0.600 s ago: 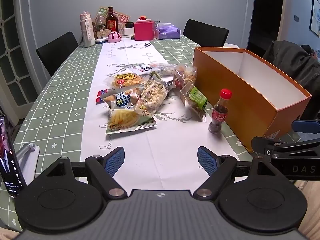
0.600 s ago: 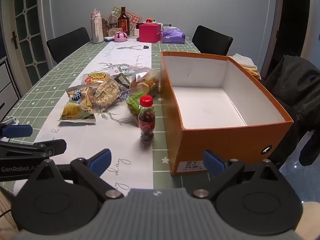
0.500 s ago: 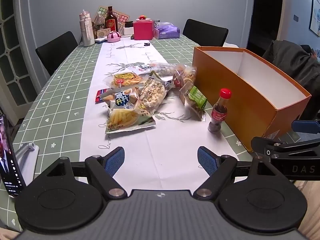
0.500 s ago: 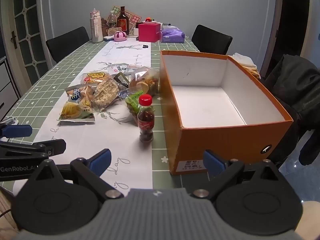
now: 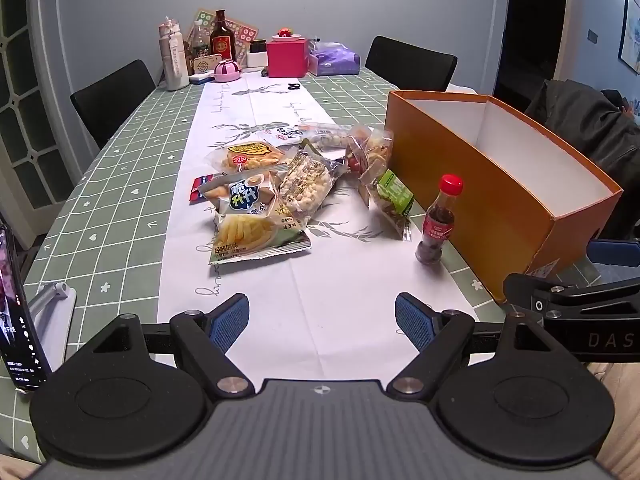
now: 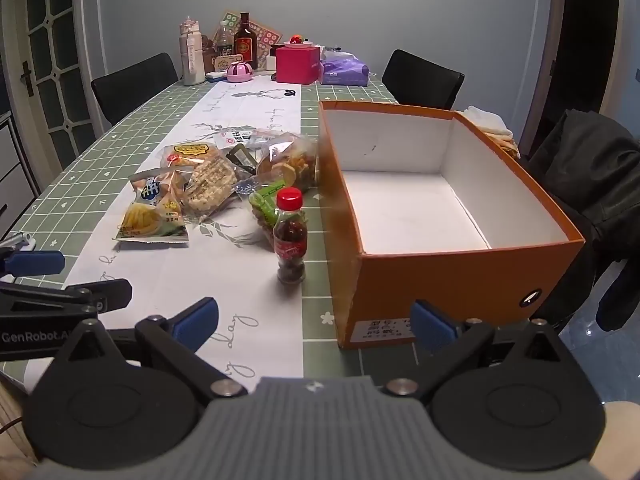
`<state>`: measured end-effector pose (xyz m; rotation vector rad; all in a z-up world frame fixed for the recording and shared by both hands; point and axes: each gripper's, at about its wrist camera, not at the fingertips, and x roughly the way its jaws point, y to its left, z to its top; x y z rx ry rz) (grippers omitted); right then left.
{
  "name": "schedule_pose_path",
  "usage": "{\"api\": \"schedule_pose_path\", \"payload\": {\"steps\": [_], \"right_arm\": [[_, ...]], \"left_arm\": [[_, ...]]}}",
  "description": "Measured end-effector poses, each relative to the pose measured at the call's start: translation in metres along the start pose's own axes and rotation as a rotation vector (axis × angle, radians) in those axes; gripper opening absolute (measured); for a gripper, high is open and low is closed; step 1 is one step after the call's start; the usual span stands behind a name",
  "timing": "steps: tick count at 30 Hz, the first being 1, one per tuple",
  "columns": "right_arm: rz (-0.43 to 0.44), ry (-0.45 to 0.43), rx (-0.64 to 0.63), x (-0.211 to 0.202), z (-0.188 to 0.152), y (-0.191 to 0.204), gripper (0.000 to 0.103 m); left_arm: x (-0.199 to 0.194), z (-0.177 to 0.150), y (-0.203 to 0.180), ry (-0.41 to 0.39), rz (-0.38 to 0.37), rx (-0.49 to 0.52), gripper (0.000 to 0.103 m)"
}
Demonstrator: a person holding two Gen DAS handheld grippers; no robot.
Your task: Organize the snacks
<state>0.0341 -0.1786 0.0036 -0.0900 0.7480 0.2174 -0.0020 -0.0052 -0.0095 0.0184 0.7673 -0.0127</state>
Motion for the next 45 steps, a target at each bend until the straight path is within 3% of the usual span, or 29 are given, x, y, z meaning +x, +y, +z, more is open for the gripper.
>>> {"api": "schedule_pose_path", "payload": {"steps": [45], "right_arm": [[0.005,0.010,0.001,0.0008,0.0007,0.0035,0.100]], "left_arm": [[0.0003,0.0075,-0.0034,0.004,-0.008,0.000,0.097]]}}
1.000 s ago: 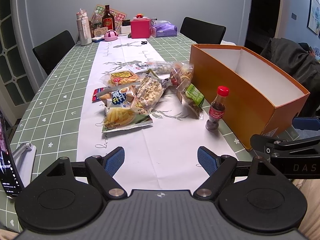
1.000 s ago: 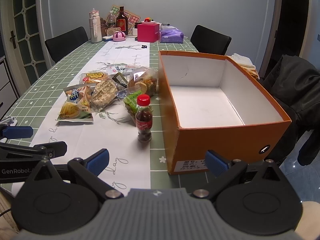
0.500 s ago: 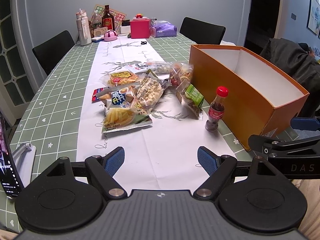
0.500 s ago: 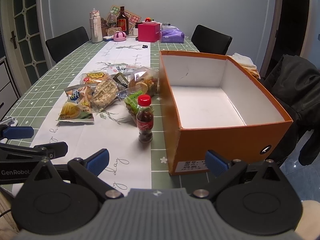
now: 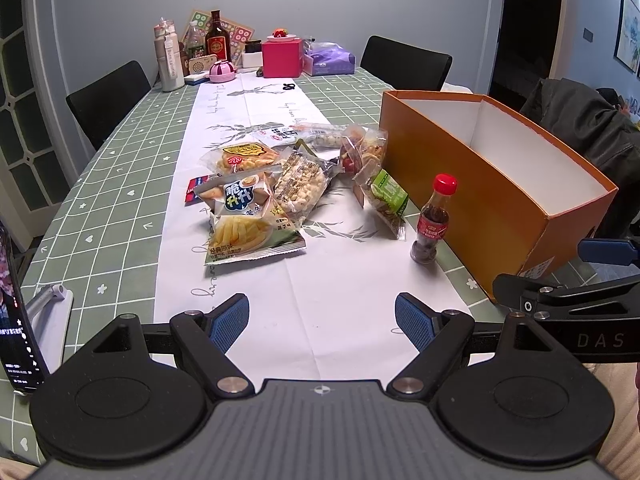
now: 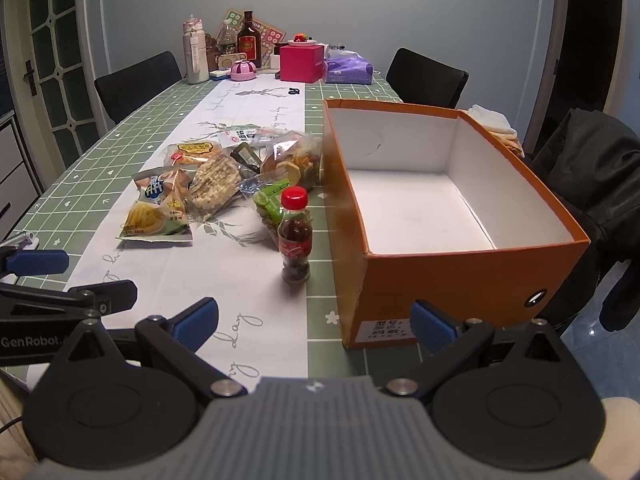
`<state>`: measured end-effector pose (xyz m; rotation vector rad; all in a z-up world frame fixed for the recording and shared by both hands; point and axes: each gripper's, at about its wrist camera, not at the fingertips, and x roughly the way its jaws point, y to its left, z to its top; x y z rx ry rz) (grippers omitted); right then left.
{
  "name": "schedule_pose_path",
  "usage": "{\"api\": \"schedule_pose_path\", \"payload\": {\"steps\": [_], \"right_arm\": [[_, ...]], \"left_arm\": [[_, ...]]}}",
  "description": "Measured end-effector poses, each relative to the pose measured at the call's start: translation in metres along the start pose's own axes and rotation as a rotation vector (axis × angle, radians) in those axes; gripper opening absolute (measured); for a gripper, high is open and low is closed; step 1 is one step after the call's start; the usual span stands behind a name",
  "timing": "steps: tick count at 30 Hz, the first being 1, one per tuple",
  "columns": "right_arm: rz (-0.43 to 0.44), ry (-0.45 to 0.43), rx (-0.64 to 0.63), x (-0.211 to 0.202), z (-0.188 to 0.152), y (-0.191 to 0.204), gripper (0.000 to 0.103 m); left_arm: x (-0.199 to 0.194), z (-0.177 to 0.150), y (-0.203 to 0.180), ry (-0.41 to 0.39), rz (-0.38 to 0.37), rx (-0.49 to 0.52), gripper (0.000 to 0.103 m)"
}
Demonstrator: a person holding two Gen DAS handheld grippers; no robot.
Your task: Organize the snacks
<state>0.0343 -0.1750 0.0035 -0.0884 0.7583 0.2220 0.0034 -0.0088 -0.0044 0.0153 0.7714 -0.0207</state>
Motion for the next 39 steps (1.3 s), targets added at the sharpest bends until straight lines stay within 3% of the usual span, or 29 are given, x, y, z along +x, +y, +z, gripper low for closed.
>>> {"api": "schedule_pose_path", "payload": {"steps": [39], "right_arm": [[0.001,0.004,-0.007,0.0009,-0.0006,0.0038,0.100]], "left_arm": [[-0.0007,-0.0004,0.0033,-0.003,-0.008,-0.007,0.097]]}}
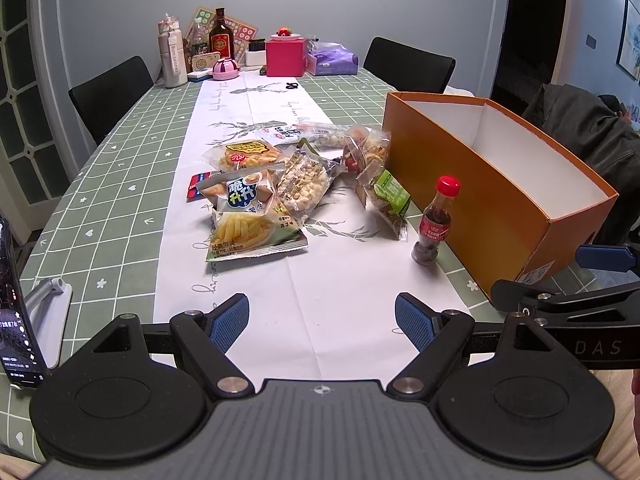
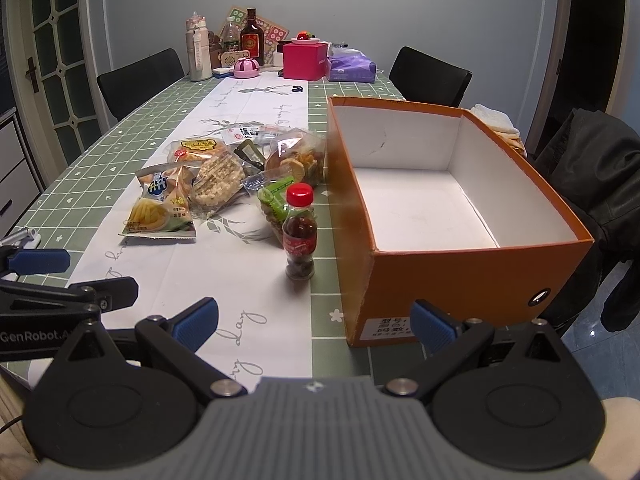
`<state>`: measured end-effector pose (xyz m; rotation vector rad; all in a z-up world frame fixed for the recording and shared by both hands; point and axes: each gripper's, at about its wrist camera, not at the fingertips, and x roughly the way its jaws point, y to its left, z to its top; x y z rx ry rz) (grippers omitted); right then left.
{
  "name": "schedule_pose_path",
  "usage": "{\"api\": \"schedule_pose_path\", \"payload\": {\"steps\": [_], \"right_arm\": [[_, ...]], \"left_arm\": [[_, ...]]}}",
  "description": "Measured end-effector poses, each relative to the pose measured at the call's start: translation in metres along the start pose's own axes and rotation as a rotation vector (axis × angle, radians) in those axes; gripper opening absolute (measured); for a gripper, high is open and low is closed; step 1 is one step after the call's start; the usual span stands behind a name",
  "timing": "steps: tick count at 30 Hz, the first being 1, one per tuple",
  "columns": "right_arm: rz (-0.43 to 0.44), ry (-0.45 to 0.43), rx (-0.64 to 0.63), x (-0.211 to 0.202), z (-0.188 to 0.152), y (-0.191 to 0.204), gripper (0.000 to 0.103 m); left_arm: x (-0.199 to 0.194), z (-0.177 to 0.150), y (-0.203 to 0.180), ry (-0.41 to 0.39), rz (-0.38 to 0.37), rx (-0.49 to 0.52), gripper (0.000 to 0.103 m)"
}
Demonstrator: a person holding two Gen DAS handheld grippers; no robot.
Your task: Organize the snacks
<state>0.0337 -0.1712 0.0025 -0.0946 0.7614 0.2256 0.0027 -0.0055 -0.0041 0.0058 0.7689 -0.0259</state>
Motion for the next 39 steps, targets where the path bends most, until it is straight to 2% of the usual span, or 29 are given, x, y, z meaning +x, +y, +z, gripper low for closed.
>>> {"api": "schedule_pose_path", "payload": {"steps": [5,8,11,13,15,17,19,20,24,29,35,39], "right_arm": [[0.019,-0.032,-0.035,-0.002,0.005,0.007,0.099],[0.050,-0.101,-0.049,-0.007,0.010,0.008,0.099],[0.082,-0.169,-0.076,-0.006,0.017,0.012,0.099],[0.103,-0.181,-0.096,-0.001,0.021,0.017,0.089],[0.131,-0.173,-0.109,0.008,0.027,0.022,0.081],[0.152,-0.162,-0.124,0.018,0.031,0.029,0.079],[0.169,-0.163,-0.146,0.027,0.035,0.035,0.078],[0.174,-0.164,-0.158,0.032,0.037,0.039,0.078],[0.175,-0.159,-0.180,0.056,0.045,0.048,0.078],[0.135,-0.153,-0.245,0.083,0.052,0.058,0.078],[0.088,-0.126,-0.304,0.107,0.062,0.062,0.066],[0.021,-0.185,-0.285,0.099,0.048,0.061,0.065]], "left_arm": [[-0.003,0.005,0.007,-0.022,-0.020,-0.015,0.092],[-0.004,0.010,0.010,-0.037,-0.051,-0.022,0.086],[0.000,0.015,0.019,-0.044,-0.101,-0.025,0.076],[0.004,0.018,0.025,-0.045,-0.106,-0.045,0.074],[0.010,0.019,0.038,-0.040,-0.117,-0.080,0.074],[0.015,0.022,0.047,-0.051,-0.116,-0.114,0.075],[0.020,0.027,0.058,-0.068,-0.089,-0.162,0.087],[0.023,0.030,0.064,-0.076,-0.070,-0.191,0.095],[0.037,0.041,0.082,-0.057,-0.045,-0.271,0.096],[0.060,0.050,0.082,-0.019,-0.006,-0.229,0.096],[0.088,0.059,0.080,0.027,0.008,-0.214,0.096],[0.098,0.057,0.079,0.035,0.002,-0.213,0.096]]}}
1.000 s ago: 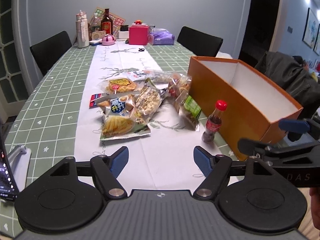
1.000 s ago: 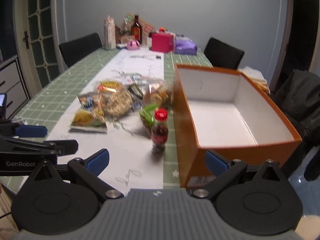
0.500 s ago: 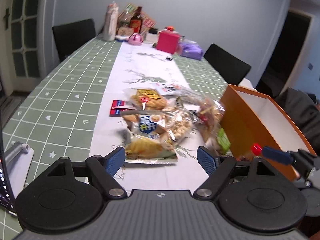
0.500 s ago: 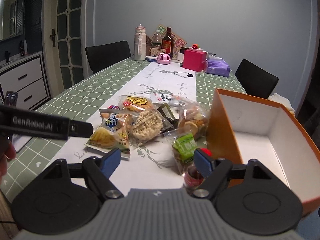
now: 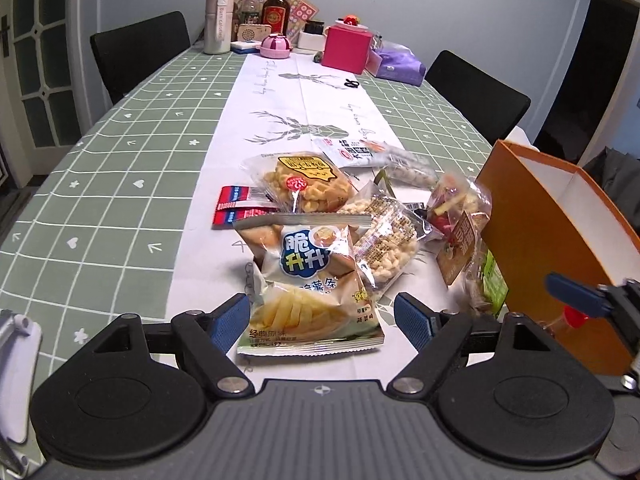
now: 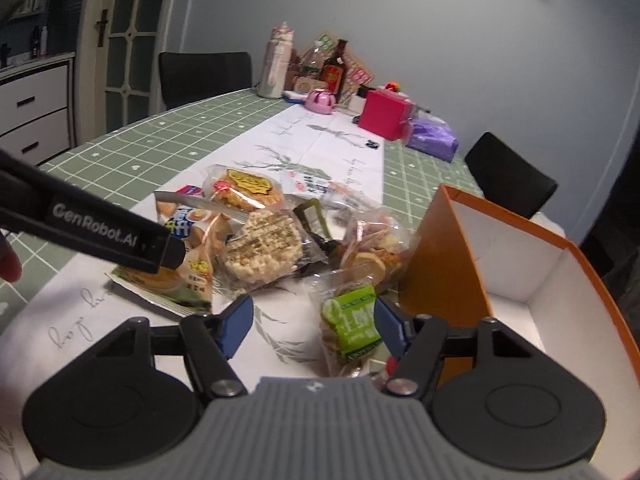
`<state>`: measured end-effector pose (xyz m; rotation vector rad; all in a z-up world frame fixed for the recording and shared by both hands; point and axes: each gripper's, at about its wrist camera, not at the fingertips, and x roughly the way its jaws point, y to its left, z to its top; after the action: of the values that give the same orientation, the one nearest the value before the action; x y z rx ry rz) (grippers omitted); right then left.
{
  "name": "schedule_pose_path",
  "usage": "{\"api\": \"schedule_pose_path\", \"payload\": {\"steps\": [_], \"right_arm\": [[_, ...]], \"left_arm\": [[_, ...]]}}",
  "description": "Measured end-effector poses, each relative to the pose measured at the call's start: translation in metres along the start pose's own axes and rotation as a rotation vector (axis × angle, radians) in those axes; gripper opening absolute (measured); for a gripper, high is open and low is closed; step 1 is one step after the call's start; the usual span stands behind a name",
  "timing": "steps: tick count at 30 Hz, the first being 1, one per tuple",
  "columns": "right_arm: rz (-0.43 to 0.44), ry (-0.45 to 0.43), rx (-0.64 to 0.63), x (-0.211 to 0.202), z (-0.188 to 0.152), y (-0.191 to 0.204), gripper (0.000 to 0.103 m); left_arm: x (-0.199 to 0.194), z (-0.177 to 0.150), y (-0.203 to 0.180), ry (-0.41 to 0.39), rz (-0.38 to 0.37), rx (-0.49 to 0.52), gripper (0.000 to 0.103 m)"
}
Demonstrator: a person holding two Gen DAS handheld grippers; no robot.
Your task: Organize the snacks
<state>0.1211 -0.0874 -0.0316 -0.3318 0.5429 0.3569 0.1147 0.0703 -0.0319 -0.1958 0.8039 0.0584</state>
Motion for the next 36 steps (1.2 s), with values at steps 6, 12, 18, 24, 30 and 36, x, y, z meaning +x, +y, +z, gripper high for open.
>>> {"api": "schedule_pose_path", "payload": {"steps": [6,12,18,24,30,36], "right_arm": [[-0.140,-0.036,0.033,-0.012,-0.022,-0.006,0.064],[-0.154,-0.040,0.012,-0.013,-0.024,-0.005,0.058],[-0.128,-0.004,-0.030,-0.021,-0.033,0.003,0.058],[-0.096,0.141,0.001,-0.023,-0.045,0.004,0.047],[-0.212,0.222,-0.080,-0.022,-0.065,0.014,0.039],[-0.268,0.296,-0.107,-0.015,-0.076,0.013,0.039]], "left_arm": [[0.017,-0.008,-0.001,0.012,0.023,0.018,0.096],[0.024,-0.010,0.000,0.030,0.034,0.014,0.096],[0.027,-0.013,-0.005,0.049,0.032,0.066,0.096],[0.018,-0.018,-0.008,0.065,0.039,0.094,0.096],[0.011,-0.023,-0.008,0.067,0.045,0.090,0.096],[0.005,-0.025,-0.005,0.061,0.030,0.075,0.096]]}}
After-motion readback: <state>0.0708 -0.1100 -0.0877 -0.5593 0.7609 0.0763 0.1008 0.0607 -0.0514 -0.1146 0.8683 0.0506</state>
